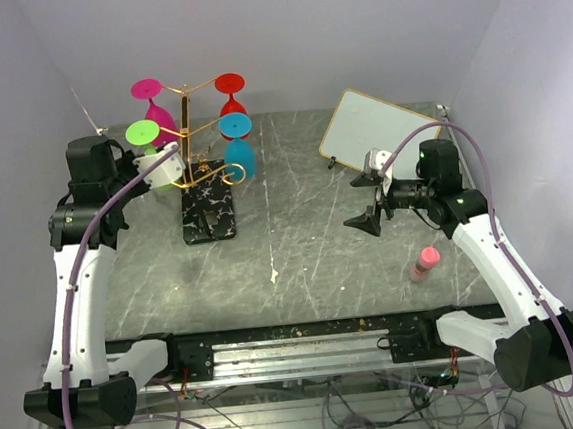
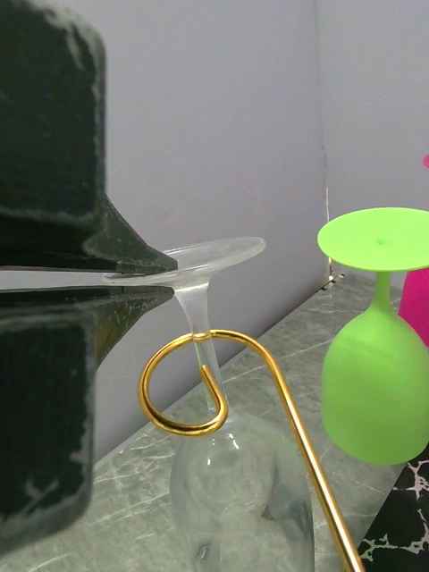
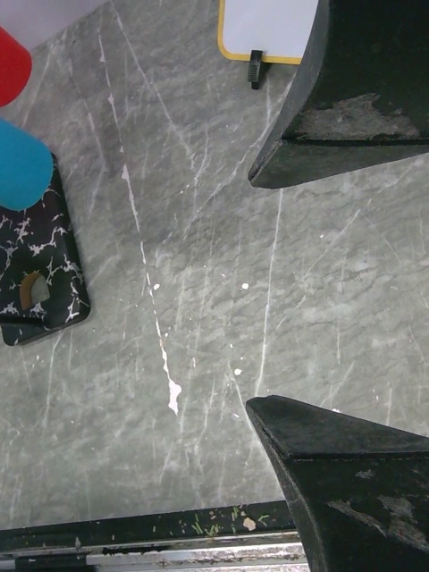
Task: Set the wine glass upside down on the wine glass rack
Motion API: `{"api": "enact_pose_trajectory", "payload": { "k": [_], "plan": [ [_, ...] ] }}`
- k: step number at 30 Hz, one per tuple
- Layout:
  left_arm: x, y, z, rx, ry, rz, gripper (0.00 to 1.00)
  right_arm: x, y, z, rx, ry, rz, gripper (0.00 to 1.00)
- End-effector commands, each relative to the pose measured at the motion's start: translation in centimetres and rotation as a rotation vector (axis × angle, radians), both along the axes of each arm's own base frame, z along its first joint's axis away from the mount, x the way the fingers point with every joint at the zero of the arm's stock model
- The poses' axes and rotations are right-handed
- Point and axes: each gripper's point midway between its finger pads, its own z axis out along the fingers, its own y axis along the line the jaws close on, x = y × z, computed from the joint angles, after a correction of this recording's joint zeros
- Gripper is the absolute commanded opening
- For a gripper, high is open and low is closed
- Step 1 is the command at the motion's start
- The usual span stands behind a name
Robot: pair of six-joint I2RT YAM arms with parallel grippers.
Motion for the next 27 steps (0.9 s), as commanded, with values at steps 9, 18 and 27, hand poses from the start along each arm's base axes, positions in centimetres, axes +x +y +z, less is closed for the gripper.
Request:
{"api": "enact_pose_trajectory", "payload": {
  "k": [9,18,27],
  "plan": [
    [-1.8,-0.6,1.3,-0.018,-0.026,-0.027,0.07,0.2,-0.4,0.1,0.002,-0.022,-0.012,1.0],
    [-2.2,-1.7,1.1,-0.046,-0.011,-0.081,0.08,0.1,-0.4,0.1,0.0,-0.026,-0.007,1.0],
    [-2.2,-2.5,0.8,-0.074,-0.003,-0.114,0.08,0.2,-0.5,0.1,-0.001,-0.026,-0.011,1.0]
  ]
}}
